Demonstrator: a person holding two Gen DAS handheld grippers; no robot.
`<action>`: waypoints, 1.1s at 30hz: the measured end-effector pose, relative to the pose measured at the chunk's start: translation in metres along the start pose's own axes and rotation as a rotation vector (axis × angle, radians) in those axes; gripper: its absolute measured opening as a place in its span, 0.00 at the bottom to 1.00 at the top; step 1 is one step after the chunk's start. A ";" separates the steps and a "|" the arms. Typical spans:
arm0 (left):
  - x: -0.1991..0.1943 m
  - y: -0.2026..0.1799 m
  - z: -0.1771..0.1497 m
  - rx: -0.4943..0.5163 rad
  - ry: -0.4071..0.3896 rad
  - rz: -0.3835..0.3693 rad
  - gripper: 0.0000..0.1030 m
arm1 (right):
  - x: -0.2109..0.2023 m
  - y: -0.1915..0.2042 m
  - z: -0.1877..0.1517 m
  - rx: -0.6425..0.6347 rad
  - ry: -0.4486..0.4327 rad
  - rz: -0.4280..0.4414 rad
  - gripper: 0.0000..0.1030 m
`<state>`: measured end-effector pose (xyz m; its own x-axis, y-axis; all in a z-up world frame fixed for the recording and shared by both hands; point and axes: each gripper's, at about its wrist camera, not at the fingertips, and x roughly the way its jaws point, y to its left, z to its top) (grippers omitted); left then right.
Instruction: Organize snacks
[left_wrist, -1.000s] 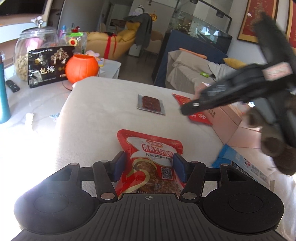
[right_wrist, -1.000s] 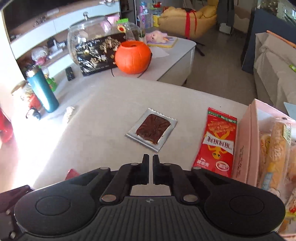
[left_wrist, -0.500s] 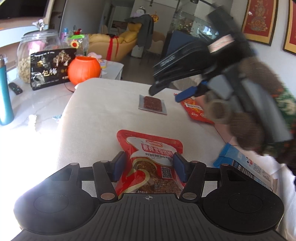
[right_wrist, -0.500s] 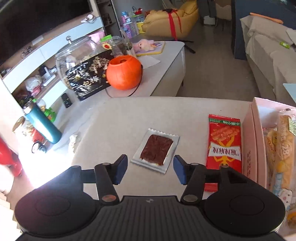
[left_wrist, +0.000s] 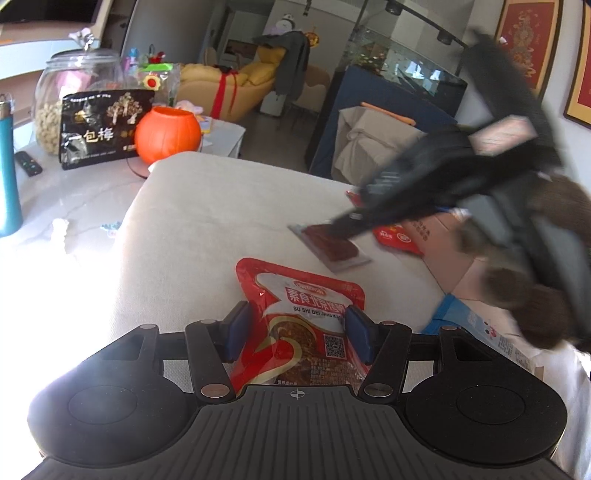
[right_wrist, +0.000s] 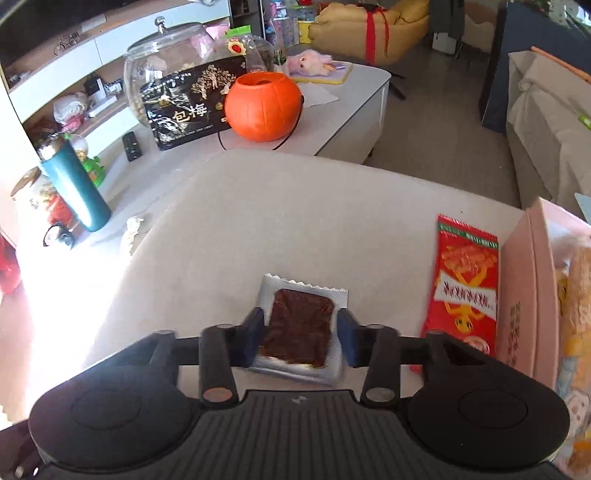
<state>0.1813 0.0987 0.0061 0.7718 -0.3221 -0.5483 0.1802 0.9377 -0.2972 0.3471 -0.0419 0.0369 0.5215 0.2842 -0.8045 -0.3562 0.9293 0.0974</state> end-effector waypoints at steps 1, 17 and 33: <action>0.000 0.000 0.000 0.002 0.000 0.001 0.60 | -0.013 -0.004 -0.008 0.003 0.007 0.024 0.02; -0.024 -0.023 0.015 0.146 0.074 0.077 0.64 | -0.055 -0.043 -0.036 0.018 -0.098 0.098 0.34; -0.011 -0.035 0.003 0.161 0.120 0.083 0.69 | -0.074 -0.038 -0.055 -0.004 -0.124 0.090 0.36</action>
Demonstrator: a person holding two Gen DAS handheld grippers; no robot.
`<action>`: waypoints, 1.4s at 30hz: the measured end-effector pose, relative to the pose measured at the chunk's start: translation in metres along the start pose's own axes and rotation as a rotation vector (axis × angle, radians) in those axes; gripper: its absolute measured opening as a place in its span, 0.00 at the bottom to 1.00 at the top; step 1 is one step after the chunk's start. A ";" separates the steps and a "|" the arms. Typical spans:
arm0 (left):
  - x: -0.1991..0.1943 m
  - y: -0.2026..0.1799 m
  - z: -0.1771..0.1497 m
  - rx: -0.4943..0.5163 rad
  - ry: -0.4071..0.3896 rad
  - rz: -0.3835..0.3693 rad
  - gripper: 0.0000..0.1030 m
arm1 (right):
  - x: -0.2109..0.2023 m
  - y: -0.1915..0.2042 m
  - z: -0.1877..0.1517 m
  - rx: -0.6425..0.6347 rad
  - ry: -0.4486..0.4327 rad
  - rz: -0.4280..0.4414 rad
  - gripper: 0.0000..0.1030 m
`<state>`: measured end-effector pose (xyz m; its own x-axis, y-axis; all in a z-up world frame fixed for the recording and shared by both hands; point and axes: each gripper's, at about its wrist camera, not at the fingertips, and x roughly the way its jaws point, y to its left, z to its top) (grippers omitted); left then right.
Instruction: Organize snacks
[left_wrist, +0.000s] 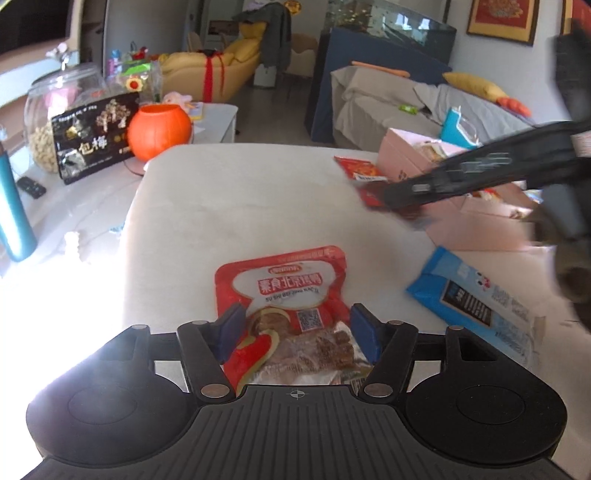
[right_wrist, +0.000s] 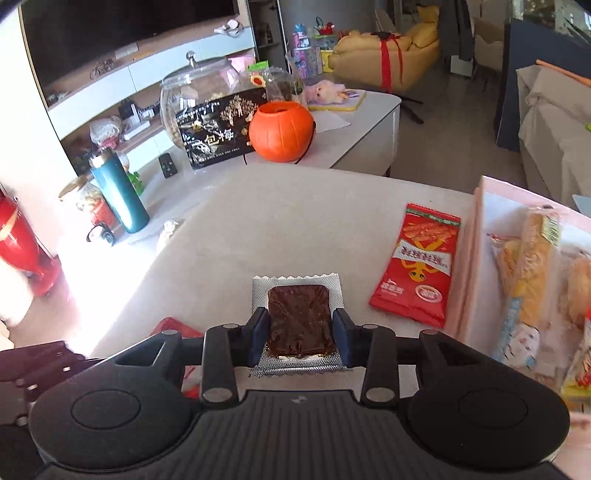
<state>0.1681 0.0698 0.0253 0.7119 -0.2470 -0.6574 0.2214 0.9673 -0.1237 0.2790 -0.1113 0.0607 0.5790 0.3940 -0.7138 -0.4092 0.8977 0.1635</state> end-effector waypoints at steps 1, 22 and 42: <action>0.003 -0.003 0.001 0.013 0.001 0.008 0.71 | -0.014 -0.003 -0.007 0.006 -0.018 -0.010 0.36; 0.013 -0.004 0.011 0.060 0.067 -0.024 0.65 | -0.095 -0.085 -0.175 0.167 -0.136 -0.312 0.64; 0.035 -0.051 0.014 0.241 0.152 -0.060 0.82 | -0.093 -0.079 -0.177 0.150 -0.137 -0.321 0.72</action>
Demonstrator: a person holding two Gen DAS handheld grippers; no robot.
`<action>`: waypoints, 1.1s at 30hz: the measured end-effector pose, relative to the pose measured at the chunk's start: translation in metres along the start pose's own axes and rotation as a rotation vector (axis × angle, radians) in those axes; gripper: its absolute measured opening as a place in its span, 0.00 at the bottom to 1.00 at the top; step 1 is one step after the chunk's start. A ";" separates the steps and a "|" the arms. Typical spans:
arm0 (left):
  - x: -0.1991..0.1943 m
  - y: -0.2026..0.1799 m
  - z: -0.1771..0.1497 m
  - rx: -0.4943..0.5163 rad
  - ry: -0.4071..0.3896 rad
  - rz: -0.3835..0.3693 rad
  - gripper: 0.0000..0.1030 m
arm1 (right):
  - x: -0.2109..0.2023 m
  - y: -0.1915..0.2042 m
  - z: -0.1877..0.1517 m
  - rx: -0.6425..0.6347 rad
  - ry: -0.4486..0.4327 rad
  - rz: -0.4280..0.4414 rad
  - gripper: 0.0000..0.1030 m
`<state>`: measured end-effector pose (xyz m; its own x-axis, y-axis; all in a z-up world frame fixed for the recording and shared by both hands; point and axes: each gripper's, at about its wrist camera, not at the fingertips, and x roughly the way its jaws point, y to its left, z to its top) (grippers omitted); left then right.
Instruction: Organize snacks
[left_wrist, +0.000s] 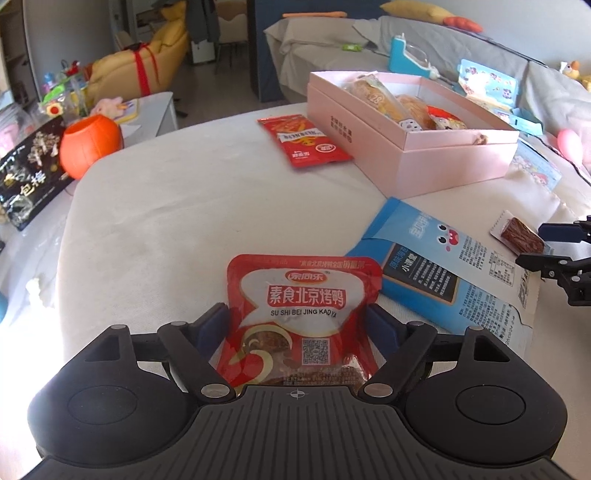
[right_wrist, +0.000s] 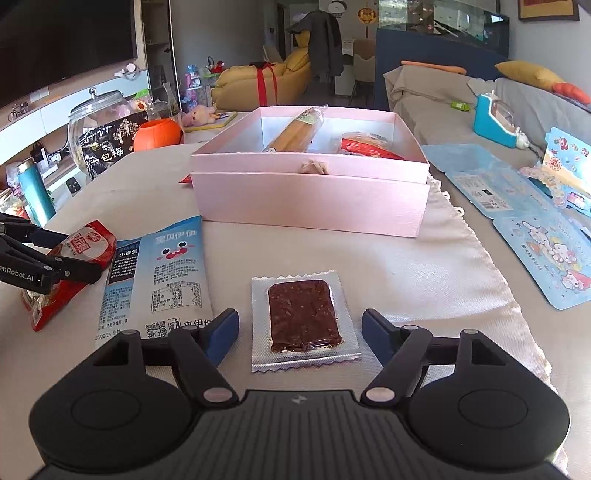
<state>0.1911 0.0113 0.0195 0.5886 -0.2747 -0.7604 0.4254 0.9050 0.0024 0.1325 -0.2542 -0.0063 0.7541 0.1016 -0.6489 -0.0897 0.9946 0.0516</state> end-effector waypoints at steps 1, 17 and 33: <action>0.000 0.001 -0.001 0.002 -0.002 -0.003 0.82 | 0.000 0.000 0.000 0.000 0.000 0.001 0.73; -0.035 -0.001 -0.023 -0.065 -0.111 -0.031 0.53 | -0.001 -0.004 0.002 -0.007 0.019 -0.007 0.74; -0.043 -0.018 -0.033 -0.001 -0.073 -0.042 0.54 | -0.005 -0.001 0.015 -0.061 0.038 0.004 0.74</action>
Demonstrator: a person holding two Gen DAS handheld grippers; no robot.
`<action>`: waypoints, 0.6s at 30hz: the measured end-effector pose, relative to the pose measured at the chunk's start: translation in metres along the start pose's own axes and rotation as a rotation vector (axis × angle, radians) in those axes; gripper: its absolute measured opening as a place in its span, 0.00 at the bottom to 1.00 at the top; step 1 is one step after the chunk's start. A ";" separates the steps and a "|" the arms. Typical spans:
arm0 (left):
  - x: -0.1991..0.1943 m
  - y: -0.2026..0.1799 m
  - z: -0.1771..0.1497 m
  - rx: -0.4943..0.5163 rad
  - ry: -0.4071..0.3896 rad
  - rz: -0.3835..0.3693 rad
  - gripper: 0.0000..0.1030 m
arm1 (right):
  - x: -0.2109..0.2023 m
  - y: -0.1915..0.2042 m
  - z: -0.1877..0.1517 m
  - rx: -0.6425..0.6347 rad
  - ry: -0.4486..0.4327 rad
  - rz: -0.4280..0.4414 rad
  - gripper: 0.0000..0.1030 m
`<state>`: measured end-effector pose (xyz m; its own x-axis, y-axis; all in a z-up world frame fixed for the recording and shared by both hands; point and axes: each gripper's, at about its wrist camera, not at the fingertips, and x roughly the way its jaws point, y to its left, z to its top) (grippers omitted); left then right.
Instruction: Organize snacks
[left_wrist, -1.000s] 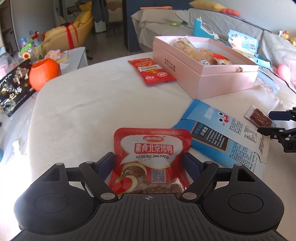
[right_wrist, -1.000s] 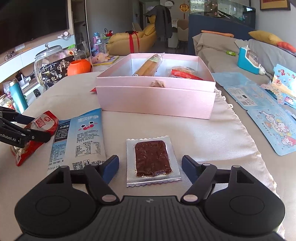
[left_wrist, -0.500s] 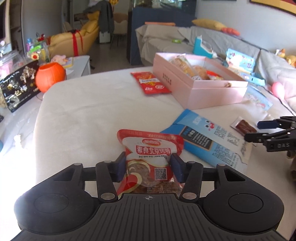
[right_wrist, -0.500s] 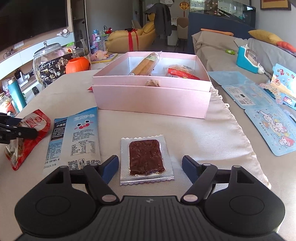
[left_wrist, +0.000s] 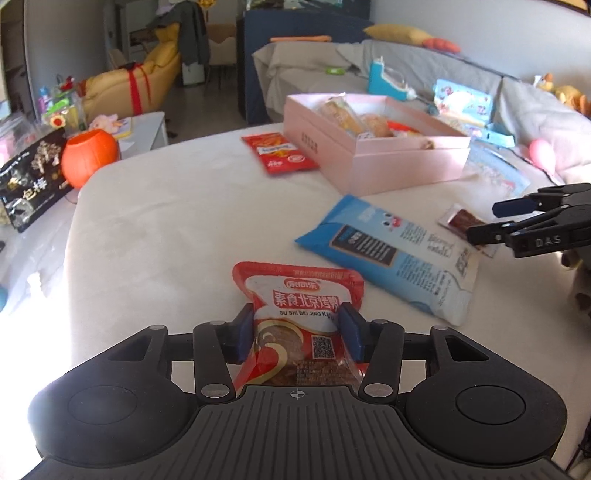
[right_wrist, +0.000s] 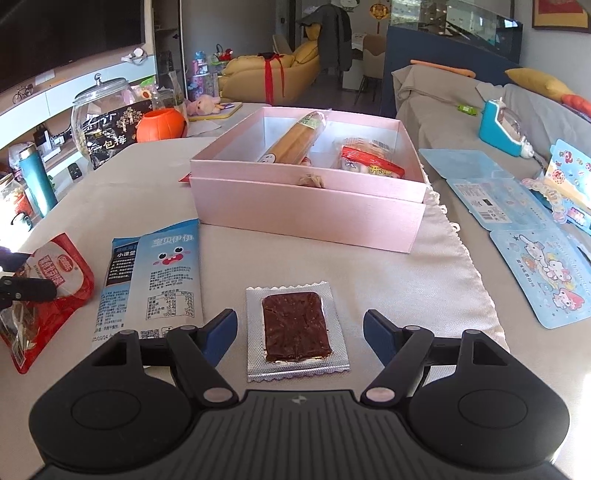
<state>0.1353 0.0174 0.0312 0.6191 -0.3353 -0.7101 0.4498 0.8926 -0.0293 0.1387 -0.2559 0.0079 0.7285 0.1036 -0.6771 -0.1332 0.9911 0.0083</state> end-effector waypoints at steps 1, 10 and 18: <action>0.003 0.002 0.001 -0.010 0.013 -0.005 0.55 | 0.000 0.001 0.000 -0.010 0.004 0.009 0.73; 0.019 -0.005 -0.001 0.035 0.023 0.002 0.75 | 0.013 0.007 0.004 -0.035 0.034 0.019 0.55; -0.006 -0.003 -0.004 -0.005 -0.051 -0.021 0.51 | 0.006 0.008 0.007 -0.065 0.037 -0.005 0.43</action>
<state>0.1277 0.0178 0.0323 0.6416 -0.3690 -0.6725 0.4600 0.8866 -0.0475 0.1467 -0.2468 0.0086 0.7043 0.0948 -0.7035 -0.1741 0.9838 -0.0418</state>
